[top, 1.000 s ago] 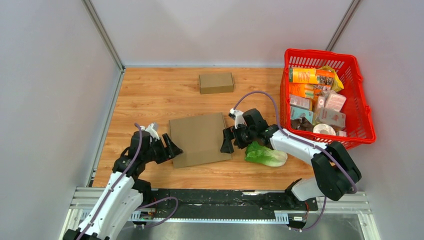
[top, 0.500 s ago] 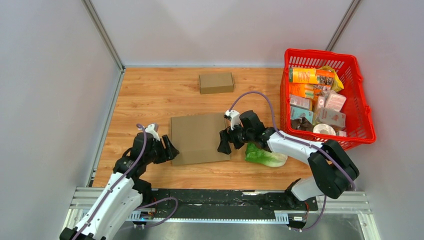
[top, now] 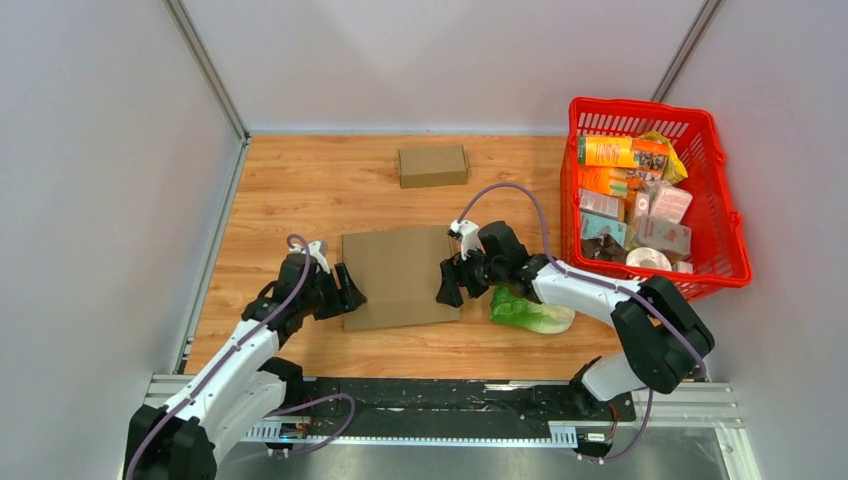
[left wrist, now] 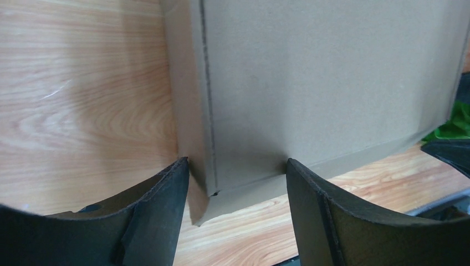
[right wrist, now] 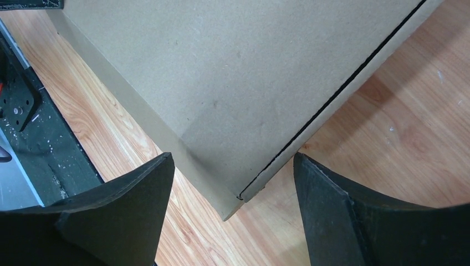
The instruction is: Fold the paper box
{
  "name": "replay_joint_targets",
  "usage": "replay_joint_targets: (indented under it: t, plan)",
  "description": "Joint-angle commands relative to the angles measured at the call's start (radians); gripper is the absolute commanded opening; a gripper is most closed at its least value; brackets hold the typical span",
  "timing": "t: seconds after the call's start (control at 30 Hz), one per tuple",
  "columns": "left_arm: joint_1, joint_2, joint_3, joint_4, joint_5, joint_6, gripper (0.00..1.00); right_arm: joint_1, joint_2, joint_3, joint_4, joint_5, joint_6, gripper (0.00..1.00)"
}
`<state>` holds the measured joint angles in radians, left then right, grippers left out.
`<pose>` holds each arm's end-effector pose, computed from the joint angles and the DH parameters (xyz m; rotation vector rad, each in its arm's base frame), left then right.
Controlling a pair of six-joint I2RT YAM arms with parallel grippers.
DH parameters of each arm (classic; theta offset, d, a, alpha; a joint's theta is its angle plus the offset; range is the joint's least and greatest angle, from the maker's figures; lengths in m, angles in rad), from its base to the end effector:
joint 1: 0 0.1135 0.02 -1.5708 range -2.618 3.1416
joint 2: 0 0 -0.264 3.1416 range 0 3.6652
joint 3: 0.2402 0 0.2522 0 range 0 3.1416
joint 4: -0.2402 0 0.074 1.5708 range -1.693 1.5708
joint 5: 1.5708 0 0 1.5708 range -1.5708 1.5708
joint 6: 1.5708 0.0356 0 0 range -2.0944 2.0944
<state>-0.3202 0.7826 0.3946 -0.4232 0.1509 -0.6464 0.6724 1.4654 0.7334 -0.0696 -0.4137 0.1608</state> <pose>0.1478 -0.0546 0.1833 -0.3268 2.4441 -0.6222 0.2169 0.1910 0.1804 -0.8242 2.3260 0.8746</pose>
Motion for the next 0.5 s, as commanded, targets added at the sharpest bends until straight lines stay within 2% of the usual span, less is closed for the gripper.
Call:
replay_joint_targets:
  t: [0.0,0.07,0.17,0.33,0.47]
  plan:
    - [-0.003,0.035,-0.019,0.159,0.107,0.030,0.73,0.021,-0.019,0.000,0.031,-0.007,0.011,0.80]
    - [-0.003,0.043,-0.013,0.144,0.143,0.027,0.69,0.039,-0.040,0.014,-0.007,0.010,0.032,0.78]
    - [-0.003,0.014,-0.010,0.140,0.247,-0.022,0.58,0.050,-0.072,0.050,-0.074,-0.048,0.117,0.69]
    - [-0.003,-0.103,0.091,0.023,0.407,-0.108,0.49,0.049,-0.145,0.142,-0.249,-0.186,0.366,0.50]
    - [-0.003,-0.190,0.199,-0.061,0.522,-0.173,0.50,0.047,-0.162,0.265,-0.411,-0.347,0.485,0.52]
